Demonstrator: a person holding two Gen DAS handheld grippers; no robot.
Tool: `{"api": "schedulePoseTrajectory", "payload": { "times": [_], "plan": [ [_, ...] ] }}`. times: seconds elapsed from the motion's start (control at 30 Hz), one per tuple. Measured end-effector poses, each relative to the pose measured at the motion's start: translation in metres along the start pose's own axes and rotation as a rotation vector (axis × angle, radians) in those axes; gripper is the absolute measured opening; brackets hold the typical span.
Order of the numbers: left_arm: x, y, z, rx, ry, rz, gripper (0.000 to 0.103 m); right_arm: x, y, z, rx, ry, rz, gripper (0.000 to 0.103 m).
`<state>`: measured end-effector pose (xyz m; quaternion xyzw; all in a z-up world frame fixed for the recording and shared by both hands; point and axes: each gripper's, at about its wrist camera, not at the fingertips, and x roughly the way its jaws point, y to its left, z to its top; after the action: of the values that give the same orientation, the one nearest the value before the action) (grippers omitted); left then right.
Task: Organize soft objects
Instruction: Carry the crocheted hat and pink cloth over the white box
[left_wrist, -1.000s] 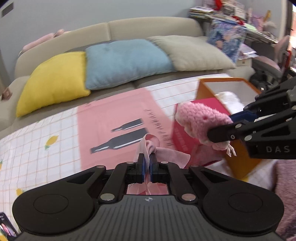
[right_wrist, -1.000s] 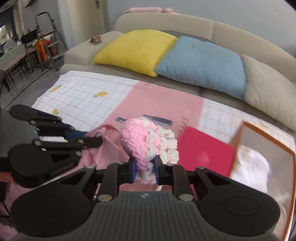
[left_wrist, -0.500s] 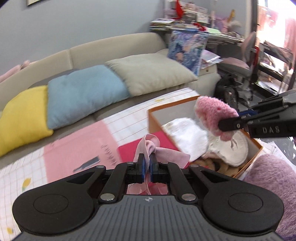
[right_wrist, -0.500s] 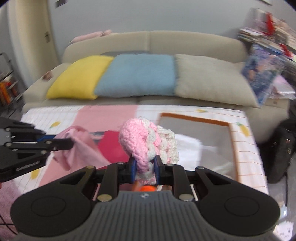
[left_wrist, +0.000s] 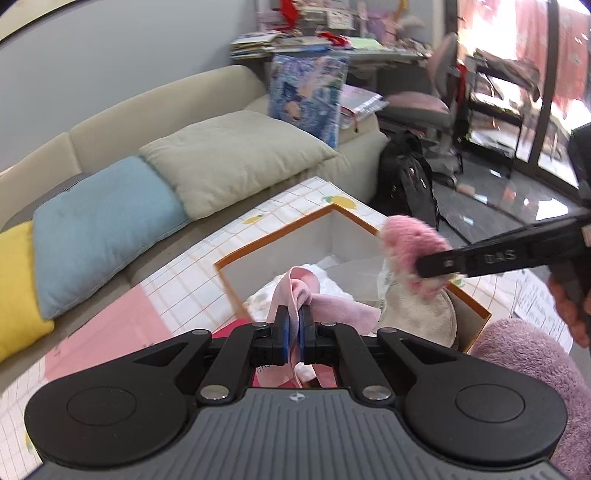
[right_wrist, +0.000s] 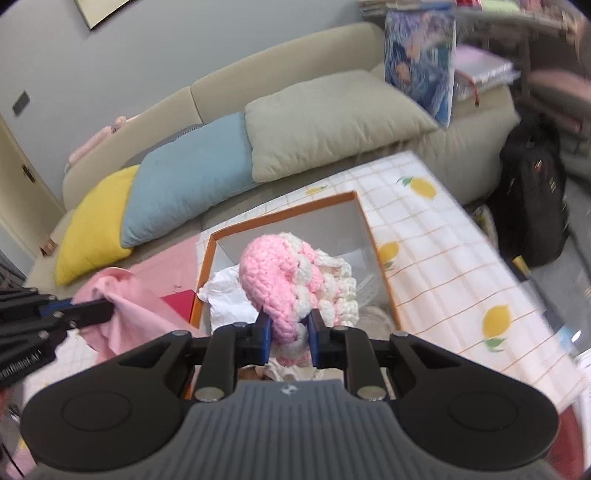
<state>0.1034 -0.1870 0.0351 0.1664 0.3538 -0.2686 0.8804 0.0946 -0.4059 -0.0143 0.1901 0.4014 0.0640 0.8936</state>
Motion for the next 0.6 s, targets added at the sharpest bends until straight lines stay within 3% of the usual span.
{"api": "schedulePoseTrajectory", "payload": {
  "times": [0.17, 0.37, 0.5, 0.6],
  "plan": [
    [0.023, -0.012, 0.008, 0.064, 0.034, 0.003, 0.005, 0.028, 0.006, 0.019, -0.073, -0.023, -0.009, 0.018],
    [0.048, -0.012, 0.015, 0.087, 0.079, 0.023, 0.005, 0.079, 0.001, 0.029, -0.190, 0.012, -0.066, 0.019],
    [0.060, -0.012, 0.017, 0.097, 0.096, 0.023, 0.006, 0.114, -0.012, 0.024, -0.182, 0.080, -0.094, 0.019],
    [0.067, -0.013, 0.017, 0.110, 0.113, 0.020, 0.006, 0.128, -0.014, 0.021, -0.159, 0.110, -0.076, 0.026]
  ]
}}
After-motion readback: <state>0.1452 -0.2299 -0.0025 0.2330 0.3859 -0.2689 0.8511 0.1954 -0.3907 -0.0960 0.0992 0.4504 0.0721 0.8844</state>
